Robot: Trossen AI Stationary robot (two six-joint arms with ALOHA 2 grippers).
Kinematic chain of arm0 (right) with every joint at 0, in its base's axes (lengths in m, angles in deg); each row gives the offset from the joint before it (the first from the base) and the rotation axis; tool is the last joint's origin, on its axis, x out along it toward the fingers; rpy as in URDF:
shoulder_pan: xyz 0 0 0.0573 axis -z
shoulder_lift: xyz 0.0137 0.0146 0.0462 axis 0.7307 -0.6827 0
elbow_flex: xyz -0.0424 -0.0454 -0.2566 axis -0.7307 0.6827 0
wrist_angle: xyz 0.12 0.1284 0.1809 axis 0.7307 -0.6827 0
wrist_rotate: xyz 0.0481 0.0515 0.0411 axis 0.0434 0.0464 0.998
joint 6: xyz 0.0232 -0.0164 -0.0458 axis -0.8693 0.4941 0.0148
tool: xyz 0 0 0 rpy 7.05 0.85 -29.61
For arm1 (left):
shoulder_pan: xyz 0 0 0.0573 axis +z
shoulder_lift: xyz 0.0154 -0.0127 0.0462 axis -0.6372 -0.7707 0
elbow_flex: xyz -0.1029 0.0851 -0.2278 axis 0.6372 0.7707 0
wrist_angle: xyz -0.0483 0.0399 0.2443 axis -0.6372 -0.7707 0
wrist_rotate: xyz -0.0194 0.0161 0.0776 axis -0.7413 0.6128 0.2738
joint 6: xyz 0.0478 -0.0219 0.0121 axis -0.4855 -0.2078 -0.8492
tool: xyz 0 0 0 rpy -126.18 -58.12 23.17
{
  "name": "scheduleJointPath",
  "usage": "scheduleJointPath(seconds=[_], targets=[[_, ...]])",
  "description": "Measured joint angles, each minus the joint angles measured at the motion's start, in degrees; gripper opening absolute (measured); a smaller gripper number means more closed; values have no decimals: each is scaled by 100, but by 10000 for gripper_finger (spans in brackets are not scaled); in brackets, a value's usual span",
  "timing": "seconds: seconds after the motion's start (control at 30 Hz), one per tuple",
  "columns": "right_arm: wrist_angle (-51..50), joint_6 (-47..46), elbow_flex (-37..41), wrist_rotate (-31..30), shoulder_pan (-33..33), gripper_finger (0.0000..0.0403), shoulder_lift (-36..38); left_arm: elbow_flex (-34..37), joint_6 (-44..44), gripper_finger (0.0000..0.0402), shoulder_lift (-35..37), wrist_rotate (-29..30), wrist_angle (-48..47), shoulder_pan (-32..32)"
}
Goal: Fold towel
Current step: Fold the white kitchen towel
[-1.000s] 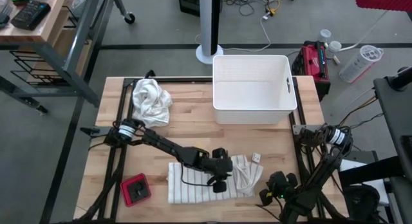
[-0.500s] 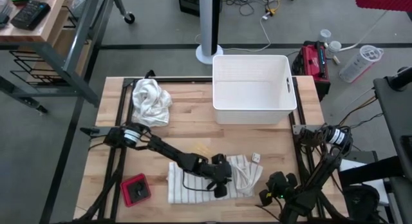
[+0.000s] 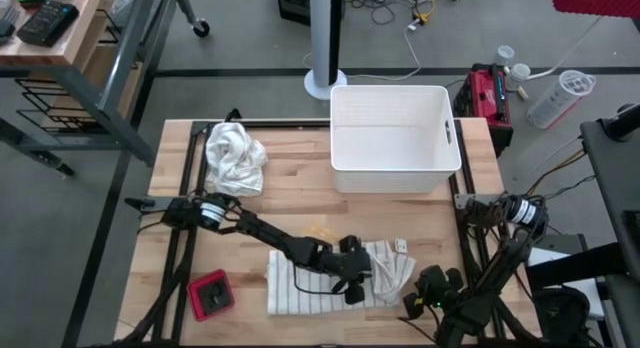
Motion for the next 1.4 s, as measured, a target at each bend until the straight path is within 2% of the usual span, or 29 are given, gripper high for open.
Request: scheduleJointPath(seconds=[0.33,0.53,0.67,0.9,1.07,1.27,1.4], targets=[[-77,-52,-24,-206,-19,0,36,-41,-188,76,0,44,-19,82],[-1235,-113,-622,-289,-151,0,135,-36,-242,76,120,44,-121,91],[-1812,107,-1185,-297,-74,0,151,-36,-407,76,446,-62,-563,91],[-1816,1301,-1838,-283,653,8,154,-35,-799,76,1101,-9,-1915,45],[-1809,2359,-2190,244,1338,62,154,66,-907,76,1200,300,-2697,-32],[-1696,3318,-2273,555,2089,165,151,549,-831,76,1255,490,-2599,-148],[-1321,3731,-2239,659,2402,225,136,1203,-628,76,1438,660,-2425,-177]])
